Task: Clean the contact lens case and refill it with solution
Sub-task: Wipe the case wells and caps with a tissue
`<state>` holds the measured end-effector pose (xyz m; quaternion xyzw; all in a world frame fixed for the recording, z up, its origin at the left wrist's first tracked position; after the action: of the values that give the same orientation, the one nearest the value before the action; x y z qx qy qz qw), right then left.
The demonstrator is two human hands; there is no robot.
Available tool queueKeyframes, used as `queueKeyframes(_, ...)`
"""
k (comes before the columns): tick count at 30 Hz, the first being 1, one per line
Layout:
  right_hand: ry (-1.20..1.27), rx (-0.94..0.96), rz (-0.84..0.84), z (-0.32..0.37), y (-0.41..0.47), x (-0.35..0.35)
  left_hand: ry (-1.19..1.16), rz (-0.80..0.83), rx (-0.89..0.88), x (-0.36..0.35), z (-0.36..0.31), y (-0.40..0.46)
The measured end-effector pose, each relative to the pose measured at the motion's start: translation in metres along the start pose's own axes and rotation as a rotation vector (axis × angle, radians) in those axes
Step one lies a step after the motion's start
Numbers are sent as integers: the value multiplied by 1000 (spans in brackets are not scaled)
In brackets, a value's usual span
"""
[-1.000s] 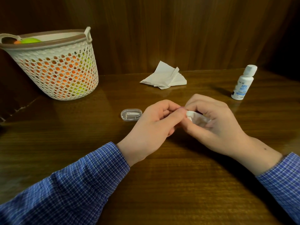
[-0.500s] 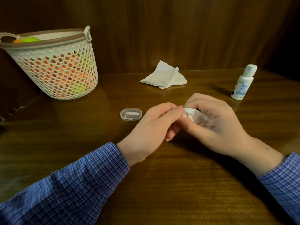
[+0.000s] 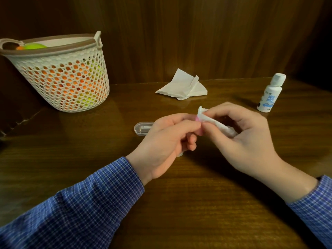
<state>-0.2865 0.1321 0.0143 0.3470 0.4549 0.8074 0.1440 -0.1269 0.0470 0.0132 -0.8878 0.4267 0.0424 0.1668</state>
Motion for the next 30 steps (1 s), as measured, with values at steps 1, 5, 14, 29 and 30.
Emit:
queueKeyframes(1,-3,-5,5,0,0,-1,10,-12,-5,0,0,0)
queueKeyframes(5,-9,-23,-34,0,-1,0,29,-45,-30,1,-3,-1)
queueKeyframes(14,-9,-19,-47,2,-1,1,-12,25,75,0,-6,-3)
queueKeyframes(29,394,-454,-162,-16,6,7,19,14,24,4,-10,0)
queueKeyframes(30,299,-418,-139,-16,4,7,19,11,24,3,-9,0)
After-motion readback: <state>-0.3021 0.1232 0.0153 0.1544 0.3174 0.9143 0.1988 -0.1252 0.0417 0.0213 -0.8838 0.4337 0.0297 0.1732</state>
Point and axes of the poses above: each hand's wrist, its own y-axis towards the middle knuckle, its own x-axis out of the back of the hand, z = x × y, the point moved 1 cm from there along y, towards the middle knuckle, and after that the axes turned 14 degrees about x, right-handed, at the moved point
